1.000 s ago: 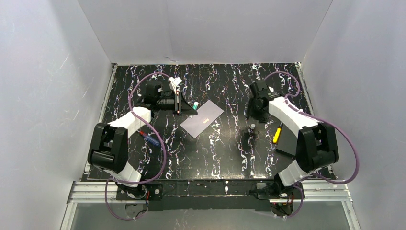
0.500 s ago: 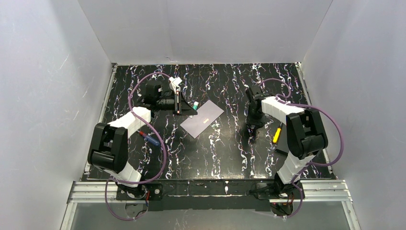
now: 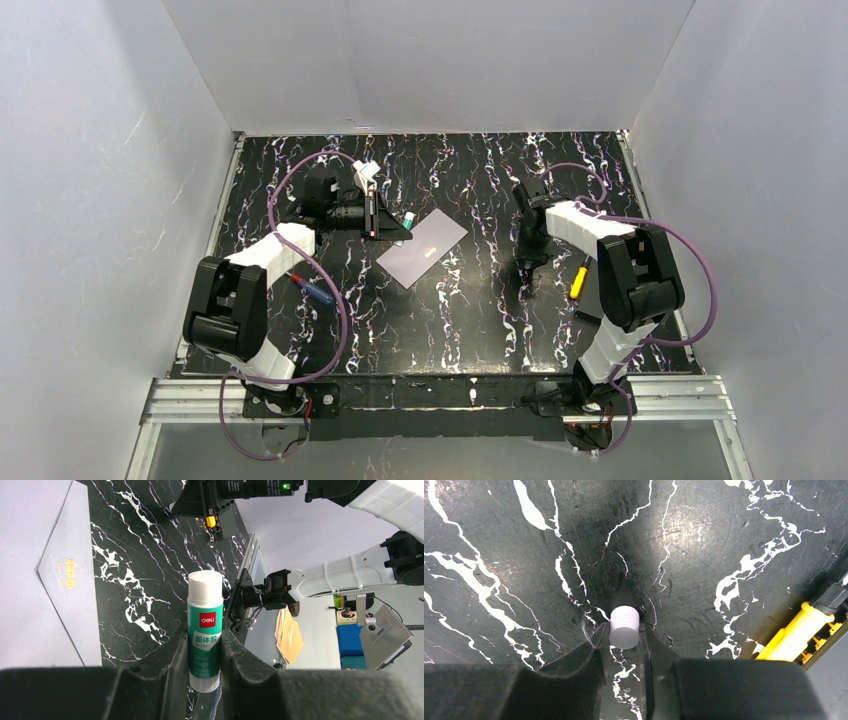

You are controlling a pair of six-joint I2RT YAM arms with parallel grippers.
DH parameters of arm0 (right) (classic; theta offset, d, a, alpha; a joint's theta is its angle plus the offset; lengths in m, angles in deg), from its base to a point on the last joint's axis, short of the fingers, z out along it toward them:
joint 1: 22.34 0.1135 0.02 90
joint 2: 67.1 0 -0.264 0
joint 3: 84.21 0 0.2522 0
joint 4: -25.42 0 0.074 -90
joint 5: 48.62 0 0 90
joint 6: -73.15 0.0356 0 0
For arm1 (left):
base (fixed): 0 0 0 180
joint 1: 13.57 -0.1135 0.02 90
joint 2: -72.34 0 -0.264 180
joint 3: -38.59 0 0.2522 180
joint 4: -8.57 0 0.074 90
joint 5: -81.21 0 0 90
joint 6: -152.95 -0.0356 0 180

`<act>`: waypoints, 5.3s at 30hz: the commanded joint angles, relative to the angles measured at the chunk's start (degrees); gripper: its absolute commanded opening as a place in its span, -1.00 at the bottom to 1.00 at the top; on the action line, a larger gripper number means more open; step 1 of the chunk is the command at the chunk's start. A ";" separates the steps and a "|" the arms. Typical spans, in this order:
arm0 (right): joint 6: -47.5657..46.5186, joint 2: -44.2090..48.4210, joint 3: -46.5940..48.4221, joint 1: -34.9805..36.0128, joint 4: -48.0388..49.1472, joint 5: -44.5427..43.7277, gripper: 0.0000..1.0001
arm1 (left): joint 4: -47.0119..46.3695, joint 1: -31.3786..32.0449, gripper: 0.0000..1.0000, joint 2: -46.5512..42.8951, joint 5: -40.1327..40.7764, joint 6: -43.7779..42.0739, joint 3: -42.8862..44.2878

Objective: Place the letter into the envelope and seal it

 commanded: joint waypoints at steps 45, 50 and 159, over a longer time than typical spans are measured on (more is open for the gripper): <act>10.91 16.17 0.84 1.56 10.85 61.50 -0.97 | 16.23 17.38 -1.00 0.18 6.94 -39.36 8.58; 13.41 16.17 0.08 1.76 14.23 61.32 -0.97 | 15.68 17.38 -1.00 -0.05 5.41 -38.24 8.93; 5.10 18.27 12.30 7.92 6.17 41.63 0.34 | 13.35 18.98 -1.00 -4.85 14.88 -41.17 5.52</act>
